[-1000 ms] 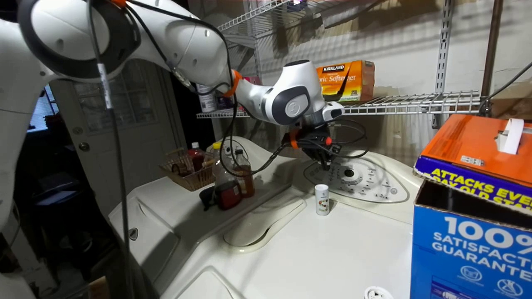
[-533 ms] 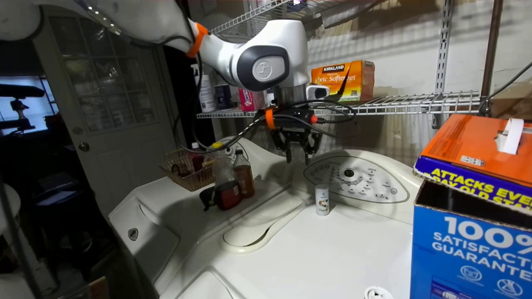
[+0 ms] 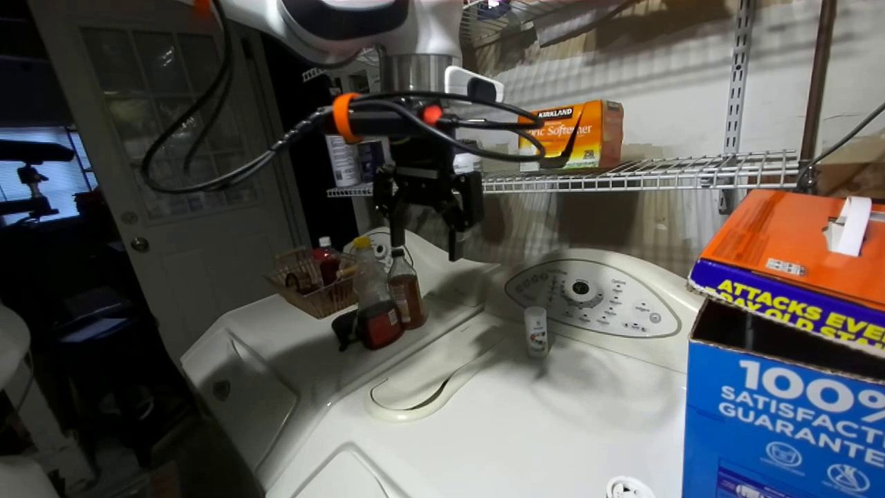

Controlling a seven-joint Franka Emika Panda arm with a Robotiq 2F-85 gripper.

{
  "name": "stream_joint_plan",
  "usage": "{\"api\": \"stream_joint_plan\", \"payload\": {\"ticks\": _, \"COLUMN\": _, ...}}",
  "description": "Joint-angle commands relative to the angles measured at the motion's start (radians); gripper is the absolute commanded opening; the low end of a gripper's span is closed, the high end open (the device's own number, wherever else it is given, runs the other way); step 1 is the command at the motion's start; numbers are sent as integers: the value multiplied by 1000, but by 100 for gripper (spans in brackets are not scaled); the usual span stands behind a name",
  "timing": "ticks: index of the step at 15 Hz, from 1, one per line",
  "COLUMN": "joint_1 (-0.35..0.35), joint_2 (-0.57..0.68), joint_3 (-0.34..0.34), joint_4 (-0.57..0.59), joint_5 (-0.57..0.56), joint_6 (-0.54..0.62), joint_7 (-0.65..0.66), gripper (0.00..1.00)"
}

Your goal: Press a button on the washing machine to the right

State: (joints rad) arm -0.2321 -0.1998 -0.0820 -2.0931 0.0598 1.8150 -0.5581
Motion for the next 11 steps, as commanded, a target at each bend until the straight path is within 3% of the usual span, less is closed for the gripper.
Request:
{"api": "stream_joint_plan", "payload": {"ticks": 1, "joint_1": 47, "joint_2": -26, "joint_3": -55, "joint_4": 0, "joint_5": -20, "joint_6": -43, "joint_7": 29, "gripper": 100}}
{"api": "stream_joint_plan", "payload": {"ticks": 11, "joint_1": 67, "joint_2": -27, "joint_3": -73, "joint_4": -1, "joint_5": -20, "joint_6": -52, "joint_7": 31, "gripper": 100}}
